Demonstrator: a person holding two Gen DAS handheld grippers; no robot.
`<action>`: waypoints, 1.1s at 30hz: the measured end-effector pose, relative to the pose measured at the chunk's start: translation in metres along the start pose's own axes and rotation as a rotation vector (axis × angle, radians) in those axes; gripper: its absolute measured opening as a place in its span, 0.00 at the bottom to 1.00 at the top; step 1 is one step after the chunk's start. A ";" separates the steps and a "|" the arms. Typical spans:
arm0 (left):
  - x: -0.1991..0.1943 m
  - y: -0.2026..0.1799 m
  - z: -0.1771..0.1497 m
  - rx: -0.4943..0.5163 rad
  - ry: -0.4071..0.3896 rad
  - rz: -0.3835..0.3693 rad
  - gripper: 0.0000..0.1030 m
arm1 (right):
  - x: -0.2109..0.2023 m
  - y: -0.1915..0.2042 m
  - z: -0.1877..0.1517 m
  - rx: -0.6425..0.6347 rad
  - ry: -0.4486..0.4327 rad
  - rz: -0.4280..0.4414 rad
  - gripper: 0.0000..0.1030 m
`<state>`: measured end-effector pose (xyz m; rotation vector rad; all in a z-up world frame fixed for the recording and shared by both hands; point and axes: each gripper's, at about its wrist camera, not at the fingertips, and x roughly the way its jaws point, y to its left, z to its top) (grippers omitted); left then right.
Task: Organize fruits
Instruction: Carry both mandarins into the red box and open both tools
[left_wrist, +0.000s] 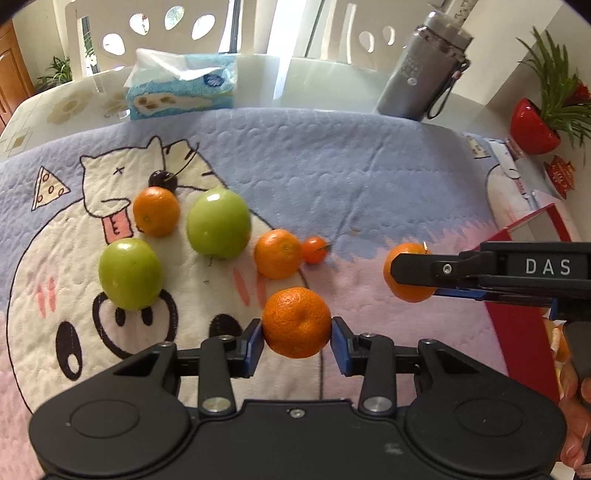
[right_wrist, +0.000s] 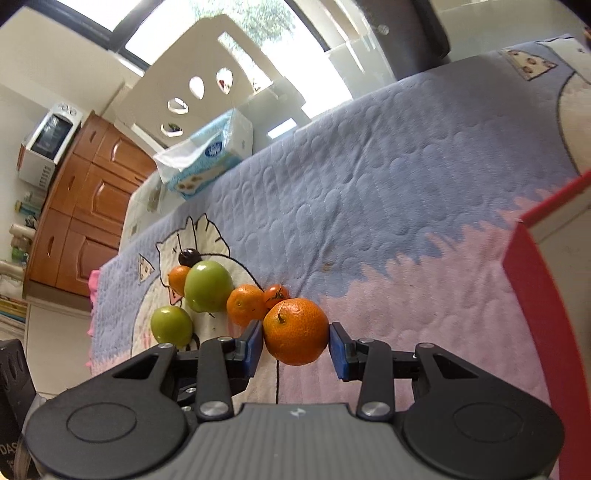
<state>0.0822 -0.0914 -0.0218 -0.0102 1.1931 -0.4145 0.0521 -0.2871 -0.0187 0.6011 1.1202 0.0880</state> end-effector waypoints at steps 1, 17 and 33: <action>-0.003 -0.004 0.000 0.008 -0.004 -0.005 0.44 | -0.005 -0.002 -0.001 0.004 -0.011 0.002 0.40; -0.024 -0.113 0.014 0.231 -0.052 -0.172 0.45 | -0.117 -0.092 -0.025 0.206 -0.272 -0.060 0.40; 0.017 -0.268 0.016 0.521 0.016 -0.322 0.45 | -0.206 -0.226 -0.082 0.488 -0.442 -0.236 0.40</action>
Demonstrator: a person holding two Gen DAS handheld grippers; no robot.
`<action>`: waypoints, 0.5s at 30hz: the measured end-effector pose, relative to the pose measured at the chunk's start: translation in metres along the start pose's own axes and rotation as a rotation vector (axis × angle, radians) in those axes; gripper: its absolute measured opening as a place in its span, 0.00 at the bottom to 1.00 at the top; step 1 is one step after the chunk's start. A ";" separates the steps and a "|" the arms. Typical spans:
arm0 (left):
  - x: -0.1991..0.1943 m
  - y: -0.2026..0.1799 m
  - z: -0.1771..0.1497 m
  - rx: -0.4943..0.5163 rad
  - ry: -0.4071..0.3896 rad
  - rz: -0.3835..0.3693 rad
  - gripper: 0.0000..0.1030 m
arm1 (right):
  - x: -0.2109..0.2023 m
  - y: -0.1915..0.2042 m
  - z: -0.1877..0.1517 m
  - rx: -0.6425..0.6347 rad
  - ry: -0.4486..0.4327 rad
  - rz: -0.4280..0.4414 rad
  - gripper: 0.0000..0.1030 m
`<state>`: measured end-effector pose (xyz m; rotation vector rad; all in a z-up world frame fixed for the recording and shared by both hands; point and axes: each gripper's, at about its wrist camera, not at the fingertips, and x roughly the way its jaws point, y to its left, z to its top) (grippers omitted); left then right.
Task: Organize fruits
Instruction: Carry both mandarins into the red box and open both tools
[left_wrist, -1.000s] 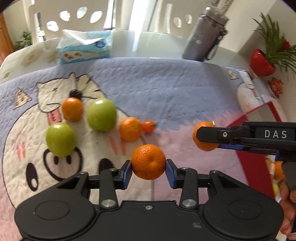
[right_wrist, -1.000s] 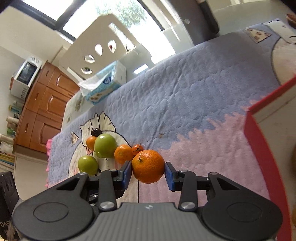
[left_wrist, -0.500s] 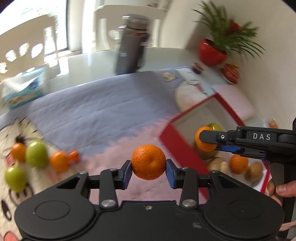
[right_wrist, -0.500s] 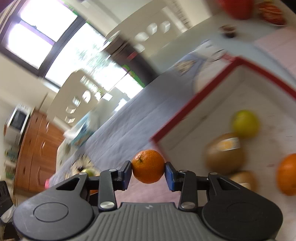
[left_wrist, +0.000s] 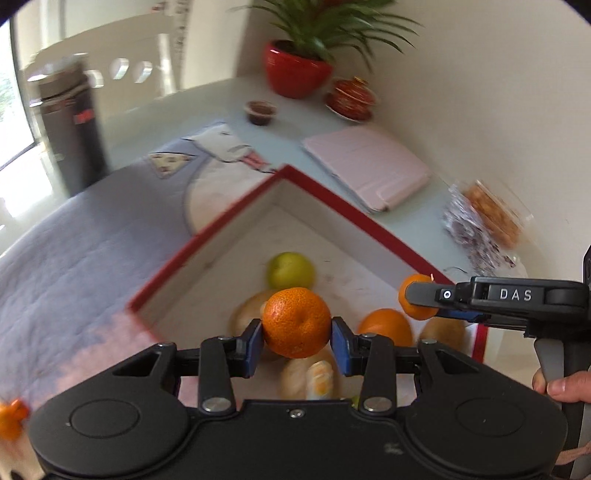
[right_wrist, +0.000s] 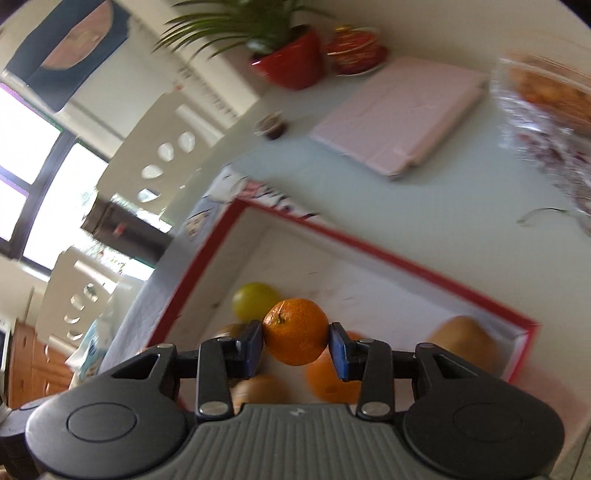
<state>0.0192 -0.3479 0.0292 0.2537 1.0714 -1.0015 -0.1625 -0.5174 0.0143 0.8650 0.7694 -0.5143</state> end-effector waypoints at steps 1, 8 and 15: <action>0.006 -0.005 0.002 0.010 0.007 -0.005 0.45 | 0.000 -0.006 0.001 0.008 -0.001 -0.008 0.40; 0.043 -0.027 0.008 0.055 0.059 -0.019 0.45 | 0.004 -0.038 0.005 0.048 0.010 -0.030 0.40; 0.060 -0.029 0.010 0.052 0.090 -0.015 0.45 | 0.011 -0.047 0.005 0.059 0.028 -0.035 0.40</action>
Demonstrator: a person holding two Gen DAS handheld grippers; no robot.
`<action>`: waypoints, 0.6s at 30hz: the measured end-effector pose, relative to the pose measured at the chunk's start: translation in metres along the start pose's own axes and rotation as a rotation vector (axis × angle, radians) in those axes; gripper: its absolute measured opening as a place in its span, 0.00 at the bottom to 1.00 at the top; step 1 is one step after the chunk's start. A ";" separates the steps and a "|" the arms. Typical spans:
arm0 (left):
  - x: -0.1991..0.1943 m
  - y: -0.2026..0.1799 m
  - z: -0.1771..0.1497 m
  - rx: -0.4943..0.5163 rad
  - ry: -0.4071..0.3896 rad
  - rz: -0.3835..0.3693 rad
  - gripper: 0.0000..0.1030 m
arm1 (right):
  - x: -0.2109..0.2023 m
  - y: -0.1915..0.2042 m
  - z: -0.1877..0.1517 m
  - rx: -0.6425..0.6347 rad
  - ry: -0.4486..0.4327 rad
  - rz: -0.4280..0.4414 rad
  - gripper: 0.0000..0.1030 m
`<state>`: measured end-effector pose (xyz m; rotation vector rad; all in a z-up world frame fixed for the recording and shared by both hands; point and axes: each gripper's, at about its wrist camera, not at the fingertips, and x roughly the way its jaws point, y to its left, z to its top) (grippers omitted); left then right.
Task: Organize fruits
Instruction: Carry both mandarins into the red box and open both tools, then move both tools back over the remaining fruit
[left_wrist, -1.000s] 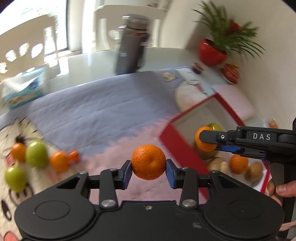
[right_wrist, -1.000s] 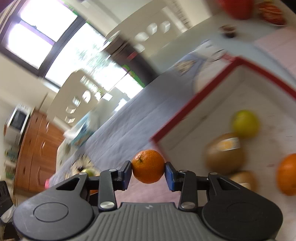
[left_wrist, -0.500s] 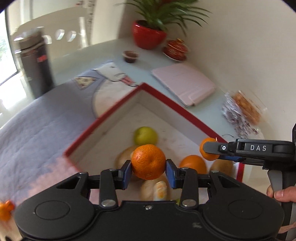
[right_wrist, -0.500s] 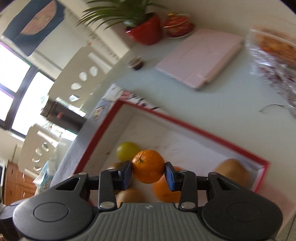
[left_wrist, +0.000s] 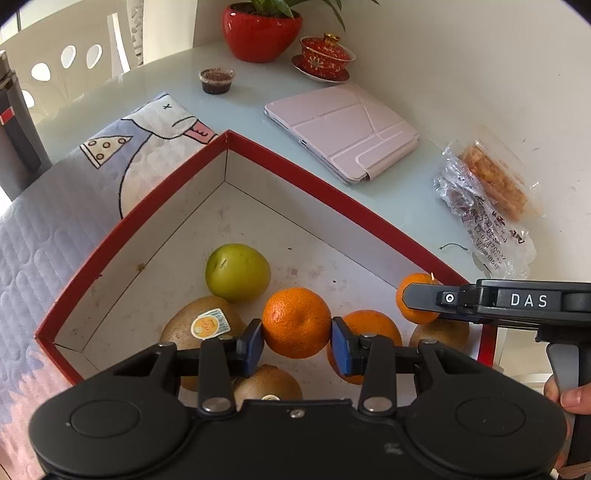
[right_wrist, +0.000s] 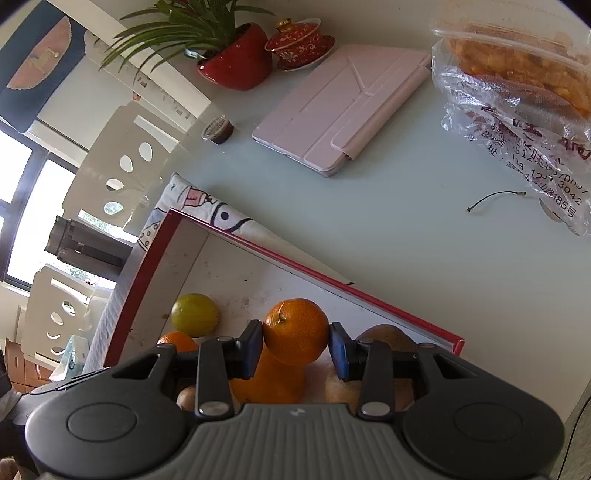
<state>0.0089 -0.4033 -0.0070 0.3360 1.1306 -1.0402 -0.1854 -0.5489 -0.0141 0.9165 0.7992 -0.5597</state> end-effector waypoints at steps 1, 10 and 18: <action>0.001 0.000 0.000 0.000 -0.002 0.002 0.46 | 0.001 0.000 0.000 0.003 0.001 0.001 0.41; -0.006 0.004 0.003 -0.037 -0.028 0.005 0.59 | -0.004 0.000 0.005 0.026 -0.018 0.007 0.48; -0.025 0.010 0.002 -0.052 -0.062 0.011 0.67 | -0.013 0.010 0.007 0.012 -0.037 0.007 0.50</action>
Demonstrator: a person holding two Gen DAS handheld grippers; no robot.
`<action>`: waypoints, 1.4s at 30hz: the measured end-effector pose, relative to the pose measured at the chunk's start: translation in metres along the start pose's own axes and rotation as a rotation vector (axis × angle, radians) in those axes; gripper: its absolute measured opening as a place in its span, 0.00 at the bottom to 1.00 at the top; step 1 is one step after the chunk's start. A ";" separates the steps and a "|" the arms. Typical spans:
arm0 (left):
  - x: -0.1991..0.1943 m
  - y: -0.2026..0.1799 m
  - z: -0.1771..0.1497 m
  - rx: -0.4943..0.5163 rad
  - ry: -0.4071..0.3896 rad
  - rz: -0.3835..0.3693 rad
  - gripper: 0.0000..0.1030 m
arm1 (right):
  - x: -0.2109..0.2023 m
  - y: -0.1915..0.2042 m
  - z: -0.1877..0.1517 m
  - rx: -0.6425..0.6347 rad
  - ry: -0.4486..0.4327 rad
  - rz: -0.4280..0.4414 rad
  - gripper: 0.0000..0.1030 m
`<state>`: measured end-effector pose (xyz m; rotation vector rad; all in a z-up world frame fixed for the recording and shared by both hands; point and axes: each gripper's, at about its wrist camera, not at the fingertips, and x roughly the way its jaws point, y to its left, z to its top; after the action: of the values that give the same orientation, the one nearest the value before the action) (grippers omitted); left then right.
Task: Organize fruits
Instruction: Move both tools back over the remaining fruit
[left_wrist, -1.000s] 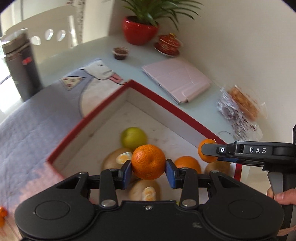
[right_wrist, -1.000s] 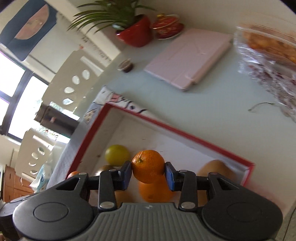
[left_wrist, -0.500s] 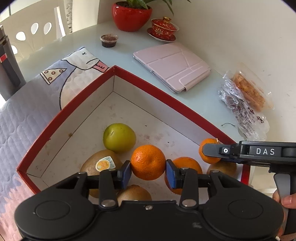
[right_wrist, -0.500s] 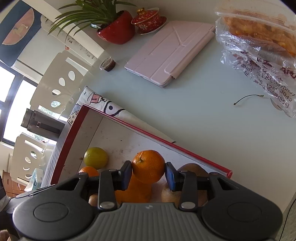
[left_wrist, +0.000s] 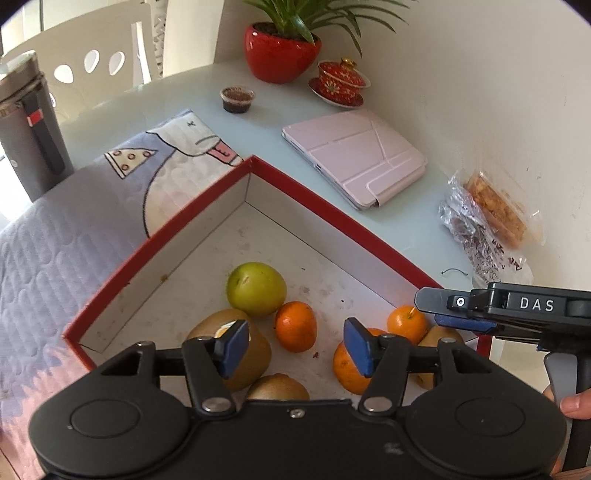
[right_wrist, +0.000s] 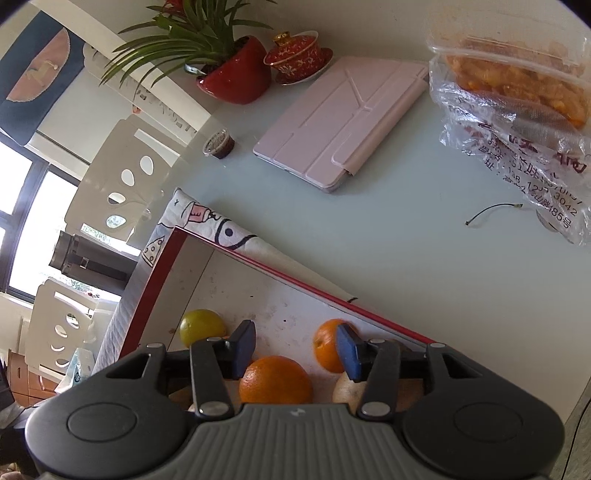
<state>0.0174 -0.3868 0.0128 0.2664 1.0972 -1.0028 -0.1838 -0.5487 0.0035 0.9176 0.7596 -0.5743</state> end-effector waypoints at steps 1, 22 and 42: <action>-0.004 0.001 0.000 0.000 -0.007 0.002 0.67 | -0.001 0.002 0.000 -0.003 -0.001 0.001 0.50; -0.095 0.097 -0.037 -0.155 -0.130 0.173 0.67 | 0.024 0.114 -0.024 -0.187 0.055 0.115 0.52; -0.194 0.260 -0.135 -0.578 -0.175 0.411 0.68 | 0.085 0.297 -0.104 -0.572 0.235 0.230 0.54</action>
<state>0.1202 -0.0517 0.0385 -0.0671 1.0686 -0.3124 0.0480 -0.3227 0.0400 0.5295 0.9491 -0.0312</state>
